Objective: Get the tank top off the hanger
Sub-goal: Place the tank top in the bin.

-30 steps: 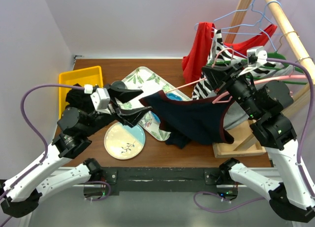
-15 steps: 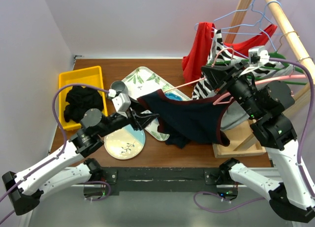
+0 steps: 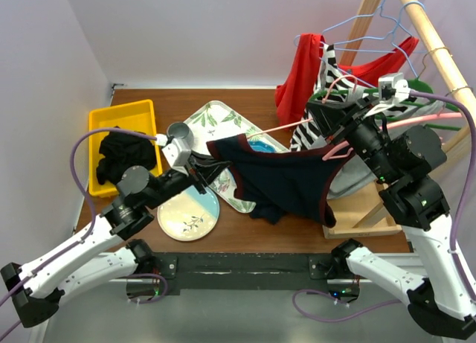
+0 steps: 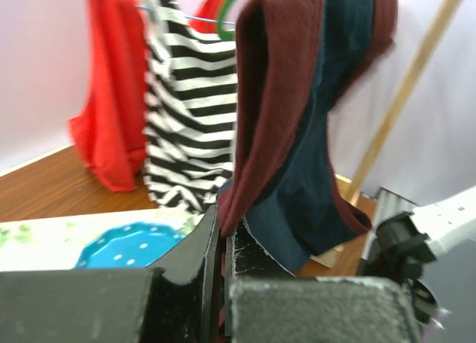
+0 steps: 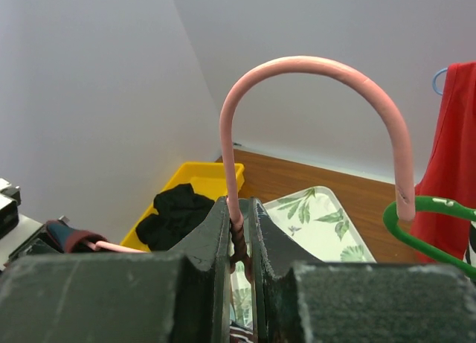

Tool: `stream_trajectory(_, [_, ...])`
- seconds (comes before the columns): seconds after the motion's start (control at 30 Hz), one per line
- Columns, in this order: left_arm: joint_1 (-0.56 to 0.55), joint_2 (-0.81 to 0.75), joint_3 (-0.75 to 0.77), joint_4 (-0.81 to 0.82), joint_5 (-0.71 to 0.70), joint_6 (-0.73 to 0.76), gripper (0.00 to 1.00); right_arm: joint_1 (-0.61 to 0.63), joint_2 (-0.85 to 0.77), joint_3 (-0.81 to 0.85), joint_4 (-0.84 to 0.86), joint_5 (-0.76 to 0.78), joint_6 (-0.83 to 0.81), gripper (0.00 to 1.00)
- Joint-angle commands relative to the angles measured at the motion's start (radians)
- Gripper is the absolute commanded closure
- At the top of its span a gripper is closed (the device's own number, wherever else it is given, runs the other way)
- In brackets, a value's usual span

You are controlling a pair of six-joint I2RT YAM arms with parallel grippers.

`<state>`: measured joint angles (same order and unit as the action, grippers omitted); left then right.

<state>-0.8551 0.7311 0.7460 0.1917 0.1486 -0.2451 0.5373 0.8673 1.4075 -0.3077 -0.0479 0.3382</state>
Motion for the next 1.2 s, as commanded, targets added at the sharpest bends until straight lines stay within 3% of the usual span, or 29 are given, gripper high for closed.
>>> stream_trajectory(0.0, [0.002, -0.077, 0.062, -0.069, -0.199, 0.049, 1.00, 0.003, -0.016, 0.044, -0.004, 0.045, -0.033, 1.00])
stream_trajectory(0.43, [0.004, -0.162, 0.256, -0.386, -0.636, 0.066, 1.00, 0.003, -0.042, 0.042, -0.005, 0.076, -0.042, 1.00])
stream_trajectory(0.63, [0.004, -0.144, 0.334, -0.524, -0.756, 0.056, 1.00, 0.004, -0.045, 0.028, 0.041, 0.056, 0.015, 1.00])
stream_trajectory(0.8, [0.004, -0.141, 0.339, -0.589, -0.810, 0.017, 1.00, 0.003, -0.051, 0.013, 0.068, 0.066, 0.047, 1.00])
stream_trajectory(0.97, [0.004, -0.151, 0.314, -0.546, -0.745, 0.006, 1.00, 0.003, -0.053, -0.010, 0.143, 0.049, 0.103, 1.00])
stream_trajectory(1.17, [0.004, -0.142, 0.277, -0.502, -0.710, 0.003, 1.00, 0.003, -0.053, -0.059, 0.288, -0.013, 0.290, 1.00])
